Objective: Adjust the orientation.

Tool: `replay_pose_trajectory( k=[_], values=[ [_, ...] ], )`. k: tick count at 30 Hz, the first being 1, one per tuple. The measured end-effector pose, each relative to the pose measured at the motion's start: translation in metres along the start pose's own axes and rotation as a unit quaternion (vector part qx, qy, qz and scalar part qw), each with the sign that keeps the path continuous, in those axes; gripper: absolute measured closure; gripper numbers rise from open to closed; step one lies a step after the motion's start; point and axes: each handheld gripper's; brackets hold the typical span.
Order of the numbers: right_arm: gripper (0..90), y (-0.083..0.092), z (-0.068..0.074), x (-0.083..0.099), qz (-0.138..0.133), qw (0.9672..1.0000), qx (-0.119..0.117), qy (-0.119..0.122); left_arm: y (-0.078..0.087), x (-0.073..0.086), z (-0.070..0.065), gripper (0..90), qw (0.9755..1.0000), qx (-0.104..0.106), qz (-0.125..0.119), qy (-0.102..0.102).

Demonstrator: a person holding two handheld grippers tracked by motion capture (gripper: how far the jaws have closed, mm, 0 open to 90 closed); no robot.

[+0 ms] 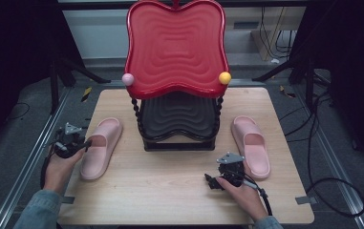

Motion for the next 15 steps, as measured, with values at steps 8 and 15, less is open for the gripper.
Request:
replay_pose_trajectory(
  k=[8,15],
  values=[
    [3.0,-0.0001,-0.0001,0.0001,-0.001,1.0,-0.001,0.0,-0.0115,0.0038,0.0015,75.1,0.9998,0.0,-0.004,0.021],
    [3.0,-0.0001,-0.0002,0.0001,-0.001,1.0,-0.001,0.0,-0.0085,0.0065,0.0013,81.0,0.9996,-0.008,-0.012,0.024]
  ],
)
Point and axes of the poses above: each handheld gripper's, and its own axes: y roughly backward along the jaws, x roughly out of its underside, z roughly to its left, and after that the axes turned 13 degrees about -z, right-handed
